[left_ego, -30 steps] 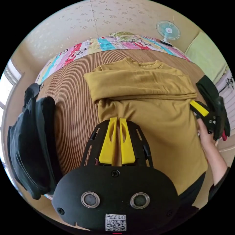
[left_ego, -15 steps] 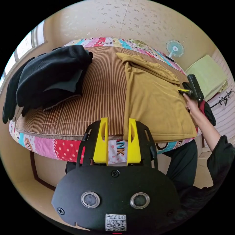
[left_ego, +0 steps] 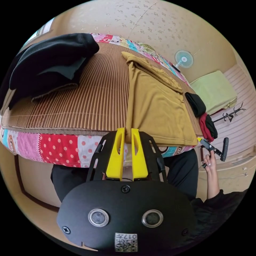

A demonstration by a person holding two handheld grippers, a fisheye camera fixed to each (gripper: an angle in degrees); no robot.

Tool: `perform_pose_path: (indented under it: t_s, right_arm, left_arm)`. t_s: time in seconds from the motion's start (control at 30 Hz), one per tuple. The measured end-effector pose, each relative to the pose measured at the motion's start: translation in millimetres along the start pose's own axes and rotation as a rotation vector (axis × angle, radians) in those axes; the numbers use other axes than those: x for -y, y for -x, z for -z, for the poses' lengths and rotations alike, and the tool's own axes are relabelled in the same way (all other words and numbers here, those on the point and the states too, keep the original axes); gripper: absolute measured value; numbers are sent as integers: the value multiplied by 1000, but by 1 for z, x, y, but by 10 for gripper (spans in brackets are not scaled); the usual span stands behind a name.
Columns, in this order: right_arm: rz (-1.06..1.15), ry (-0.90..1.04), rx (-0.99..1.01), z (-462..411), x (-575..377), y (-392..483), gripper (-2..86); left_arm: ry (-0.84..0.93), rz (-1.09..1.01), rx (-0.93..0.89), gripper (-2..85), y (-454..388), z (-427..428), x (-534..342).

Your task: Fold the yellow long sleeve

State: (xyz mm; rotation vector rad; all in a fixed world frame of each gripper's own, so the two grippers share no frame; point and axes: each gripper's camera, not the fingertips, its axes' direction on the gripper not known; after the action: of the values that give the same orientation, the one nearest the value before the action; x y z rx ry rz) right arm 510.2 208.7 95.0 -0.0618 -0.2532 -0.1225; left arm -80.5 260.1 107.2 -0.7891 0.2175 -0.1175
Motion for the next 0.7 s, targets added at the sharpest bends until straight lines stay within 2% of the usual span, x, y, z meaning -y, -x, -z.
perform_pose_path:
  t_s: [0.03, 0.17, 0.23, 0.33, 0.4, 0.47, 0.57, 0.63, 0.7]
  right_arm:
    - [-8, 17, 34, -3, 0, -6, 90]
    - [-83, 34, 419, -7, -1, -54, 48]
    - [-160, 28, 526, 0, -7, -82, 38]
    - [-241, -118, 858, 31, -28, -129, 32]
    - [-259, -246, 1154, 60, -46, -150, 30]
    - [-219, -310, 1278, 86, -55, -150, 30]
    - [-177, -381, 1316, 126, -58, -142, 30]
    - [-185, -384, 1248, 141, -46, -136, 30]
    - [-149, -380, 1086, 155, -7, -119, 31]
  left_arm:
    - [1, 5, -27, 49, 5, 3, -1]
    - [-25, 54, -329, 45, 49, 27, -10]
    - [-39, 61, -403, 43, 65, 43, -13]
    - [-42, 23, -506, 42, 80, 73, -18]
    - [-64, 0, -635, 41, 85, 103, -24]
    - [-105, -3, -709, 41, 88, 130, -30]
    - [-189, -20, -728, 41, 89, 173, -30]
    - [-221, 3, -712, 41, 89, 186, -19]
    - [-257, 24, -694, 41, 85, 189, 16]
